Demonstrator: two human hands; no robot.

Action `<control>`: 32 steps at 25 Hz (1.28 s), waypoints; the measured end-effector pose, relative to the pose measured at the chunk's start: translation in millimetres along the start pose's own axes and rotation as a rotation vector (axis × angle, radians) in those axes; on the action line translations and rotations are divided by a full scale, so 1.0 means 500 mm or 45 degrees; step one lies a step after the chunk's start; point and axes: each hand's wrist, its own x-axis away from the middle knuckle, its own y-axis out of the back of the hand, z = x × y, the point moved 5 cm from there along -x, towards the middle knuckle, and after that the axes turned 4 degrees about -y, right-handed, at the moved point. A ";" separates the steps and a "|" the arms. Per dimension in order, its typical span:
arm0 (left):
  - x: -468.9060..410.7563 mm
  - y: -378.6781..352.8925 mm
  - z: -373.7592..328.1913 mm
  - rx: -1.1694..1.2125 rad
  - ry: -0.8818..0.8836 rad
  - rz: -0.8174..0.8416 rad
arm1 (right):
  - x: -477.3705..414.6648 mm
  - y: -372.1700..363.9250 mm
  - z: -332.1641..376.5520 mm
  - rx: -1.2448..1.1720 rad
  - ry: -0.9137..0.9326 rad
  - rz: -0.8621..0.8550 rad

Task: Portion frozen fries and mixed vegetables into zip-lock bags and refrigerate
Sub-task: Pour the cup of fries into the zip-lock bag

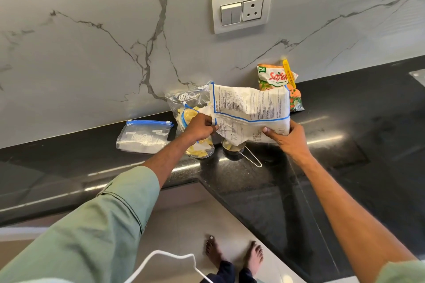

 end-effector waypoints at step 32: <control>0.011 0.013 -0.030 0.123 -0.036 0.127 | -0.021 0.023 0.062 0.082 0.117 0.032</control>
